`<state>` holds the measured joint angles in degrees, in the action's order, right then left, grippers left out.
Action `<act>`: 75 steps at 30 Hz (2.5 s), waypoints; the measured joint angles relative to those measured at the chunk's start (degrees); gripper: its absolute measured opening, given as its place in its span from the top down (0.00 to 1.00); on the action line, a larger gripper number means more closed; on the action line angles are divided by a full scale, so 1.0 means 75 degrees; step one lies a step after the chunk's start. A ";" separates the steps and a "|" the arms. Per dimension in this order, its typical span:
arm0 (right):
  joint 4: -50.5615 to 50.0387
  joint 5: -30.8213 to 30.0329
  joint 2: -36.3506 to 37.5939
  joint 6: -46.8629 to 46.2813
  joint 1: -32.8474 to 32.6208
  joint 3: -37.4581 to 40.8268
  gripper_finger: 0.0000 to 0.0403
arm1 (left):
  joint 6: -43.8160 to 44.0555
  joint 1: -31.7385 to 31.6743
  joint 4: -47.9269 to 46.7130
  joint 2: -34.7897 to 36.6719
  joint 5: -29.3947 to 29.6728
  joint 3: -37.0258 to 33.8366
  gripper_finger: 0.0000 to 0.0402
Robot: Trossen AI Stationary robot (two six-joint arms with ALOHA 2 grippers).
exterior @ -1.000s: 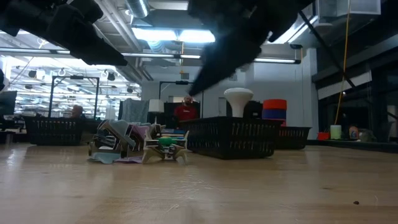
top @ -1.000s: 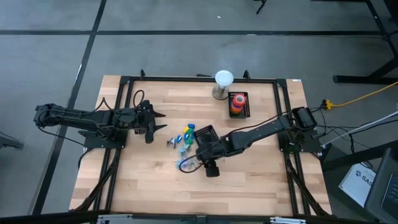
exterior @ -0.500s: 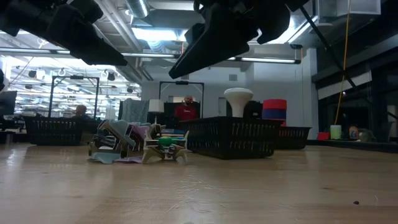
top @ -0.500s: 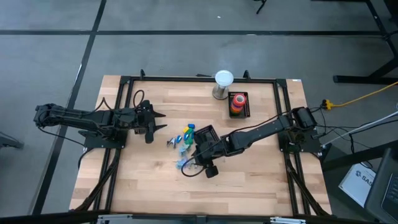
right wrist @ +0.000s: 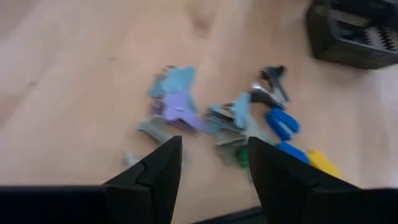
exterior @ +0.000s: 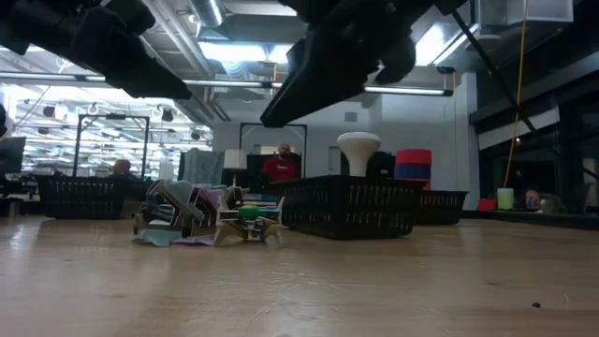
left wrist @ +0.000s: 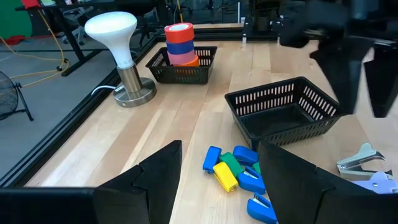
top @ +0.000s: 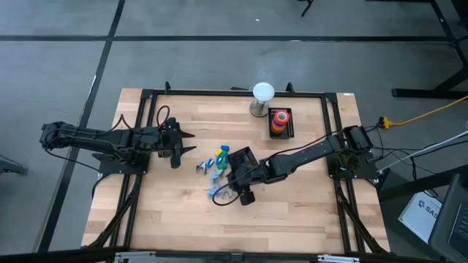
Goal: Pick and place Stapler, Stapler remover, tape
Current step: Put the gray staple remover into the center black bin
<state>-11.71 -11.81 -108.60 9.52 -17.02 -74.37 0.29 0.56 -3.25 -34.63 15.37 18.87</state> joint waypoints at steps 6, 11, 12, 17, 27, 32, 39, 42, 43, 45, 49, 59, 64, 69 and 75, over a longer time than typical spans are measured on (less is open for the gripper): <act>0.0110 -0.0692 0.0000 0.0740 0.0003 0.0000 0.53 | -0.0002 0.0000 0.0000 0.0000 0.0000 0.0000 0.48; 0.0270 -0.0881 0.0000 0.0828 0.0003 0.0000 0.53 | -0.0001 -0.0003 0.0002 0.0000 -0.0003 0.0000 0.48; 0.0292 -0.0881 0.0000 0.0819 0.0003 0.0000 0.53 | -0.0001 0.0000 0.0000 0.0000 -0.0003 0.0000 0.48; 0.0549 -0.0881 -0.0037 0.0815 0.0035 -0.0019 0.53 | -0.0002 -0.0002 0.0003 0.0000 -0.0003 0.0000 0.48; 0.0328 -0.0825 -0.0955 0.0516 0.0090 -0.1559 0.53 | 0.0001 0.0000 0.0006 0.0000 0.0000 0.0000 0.48; 0.0324 -0.0822 -0.1623 0.0180 0.0096 -0.2279 0.54 | -0.0002 -0.0001 0.0000 -0.0003 0.0000 0.0000 0.48; 0.0283 -0.0796 -0.2603 0.0157 0.0110 -0.3272 0.59 | -0.0002 0.0000 0.0002 -0.0001 -0.0002 0.0000 0.48; -0.0454 -0.0751 -0.2809 -0.0200 0.0168 -0.3711 0.60 | -0.0002 -0.0003 0.0000 0.0000 -0.0003 0.0000 0.48; -0.0900 -0.0657 -0.2830 -0.0362 0.0205 -0.3901 0.60 | -0.0002 0.0000 0.0003 -0.0003 0.0000 0.0000 0.48; -0.1794 -0.0562 -0.2829 -0.0686 0.0298 -0.4249 0.61 | -0.0002 -0.0002 0.0000 0.0000 0.0000 0.0000 0.48; -0.2966 -0.0563 -0.2815 -0.0834 0.0436 -0.4540 0.61 | -0.0002 0.0000 0.0000 0.0000 -0.0001 0.0000 0.48; -0.3914 -0.0198 -0.2821 -0.0819 0.0443 -0.4392 0.61 | -0.0002 -0.0003 0.0000 0.0000 -0.0001 0.0000 0.48; -0.4032 -0.0269 -0.2821 -0.0527 0.0425 -0.4389 0.61 | -0.0001 0.0000 0.0001 0.0000 0.0000 0.0000 0.48; -0.3989 -0.0515 -0.2821 -0.0232 0.0425 -0.4389 0.61 | -0.0002 -0.0003 0.0003 0.0000 0.0000 0.0000 0.48; -0.3767 -0.0543 -0.3115 -0.0207 0.0411 -0.4386 0.61 | -0.0002 -0.0001 0.0001 0.0000 -0.0003 0.0000 0.48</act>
<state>-39.97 -15.88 -131.96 7.97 -13.93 -107.26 0.28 0.54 -3.24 -34.63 15.35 18.87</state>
